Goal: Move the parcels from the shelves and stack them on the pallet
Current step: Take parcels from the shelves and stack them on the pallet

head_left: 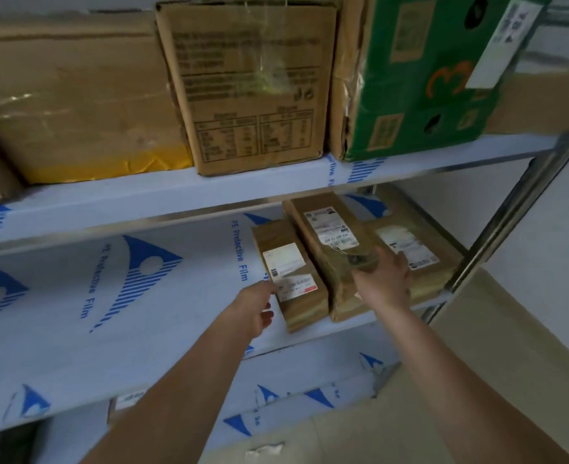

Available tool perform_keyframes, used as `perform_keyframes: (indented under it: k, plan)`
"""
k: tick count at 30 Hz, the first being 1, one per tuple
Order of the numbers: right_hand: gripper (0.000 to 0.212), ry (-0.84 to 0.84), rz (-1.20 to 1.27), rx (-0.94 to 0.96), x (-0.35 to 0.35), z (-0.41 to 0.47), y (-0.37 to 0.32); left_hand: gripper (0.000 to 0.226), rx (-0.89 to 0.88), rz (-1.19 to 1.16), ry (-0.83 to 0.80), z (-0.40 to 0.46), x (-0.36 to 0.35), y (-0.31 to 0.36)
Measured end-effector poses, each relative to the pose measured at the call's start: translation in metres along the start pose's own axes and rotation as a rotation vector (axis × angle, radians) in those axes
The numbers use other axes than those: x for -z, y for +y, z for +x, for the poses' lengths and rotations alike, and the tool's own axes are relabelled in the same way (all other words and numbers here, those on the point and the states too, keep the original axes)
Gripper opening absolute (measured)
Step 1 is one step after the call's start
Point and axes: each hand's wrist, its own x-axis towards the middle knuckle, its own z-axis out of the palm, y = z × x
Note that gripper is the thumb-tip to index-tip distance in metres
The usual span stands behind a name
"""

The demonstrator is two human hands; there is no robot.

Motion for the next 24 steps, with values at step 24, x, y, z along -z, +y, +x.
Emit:
perform_keyframes:
  k: [24]
  plan:
    - [0.017, -0.216, 0.323, -0.028, -0.037, -0.012, 0.007, 0.022, -0.044, -0.020, 0.176, -0.014, 0.041, 0.010]
